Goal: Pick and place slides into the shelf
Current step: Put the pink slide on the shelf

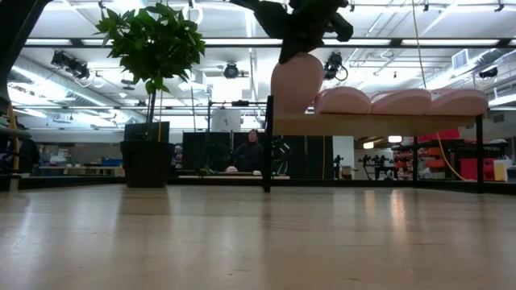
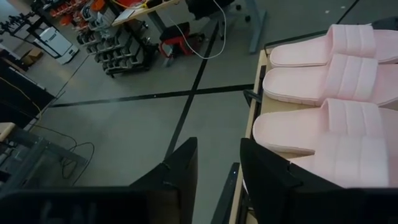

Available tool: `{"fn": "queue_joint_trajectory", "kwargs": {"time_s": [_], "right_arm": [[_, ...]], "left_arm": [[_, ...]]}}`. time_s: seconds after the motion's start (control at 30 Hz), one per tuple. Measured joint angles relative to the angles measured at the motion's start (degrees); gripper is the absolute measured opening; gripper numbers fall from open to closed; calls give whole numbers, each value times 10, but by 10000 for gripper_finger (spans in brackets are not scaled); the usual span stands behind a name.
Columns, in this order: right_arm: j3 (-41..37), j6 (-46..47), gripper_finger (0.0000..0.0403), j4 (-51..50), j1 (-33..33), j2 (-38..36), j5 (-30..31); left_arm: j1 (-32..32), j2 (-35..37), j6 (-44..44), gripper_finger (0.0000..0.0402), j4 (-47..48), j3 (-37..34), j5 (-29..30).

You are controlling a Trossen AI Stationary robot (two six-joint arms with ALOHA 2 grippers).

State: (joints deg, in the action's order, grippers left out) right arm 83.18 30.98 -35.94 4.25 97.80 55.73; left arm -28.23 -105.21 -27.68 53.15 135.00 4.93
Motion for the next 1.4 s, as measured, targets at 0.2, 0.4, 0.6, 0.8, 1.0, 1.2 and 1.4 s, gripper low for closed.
{"fn": "queue_joint_trajectory", "kwargs": {"time_s": [0.2, 0.4, 0.6, 0.8, 1.0, 1.2, 1.4], "right_arm": [[0, -12, 34, -20, -9, 0, -39], [0, -12, 33, -36, -16, 0, -47], [0, -12, 32, -49, -20, 0, -72], [0, -26, 32, -50, -21, 0, -103], [0, -64, 32, -56, -21, 0, -126], [0, -72, 32, -87, -20, 0, -141], [3, -102, 32, -92, -20, 0, -146]], "left_arm": [[0, 0, 0, 126, 1, 0, 0], [0, 0, -1, 130, 2, 0, 0], [-1, 0, -2, 122, 2, 0, 0], [-6, 0, -2, 121, 2, 0, 0], [-12, 0, -2, 125, 4, 0, 0], [-12, 0, -2, 118, 4, 0, 0], [-12, 0, -6, 115, 4, 0, 0]]}}
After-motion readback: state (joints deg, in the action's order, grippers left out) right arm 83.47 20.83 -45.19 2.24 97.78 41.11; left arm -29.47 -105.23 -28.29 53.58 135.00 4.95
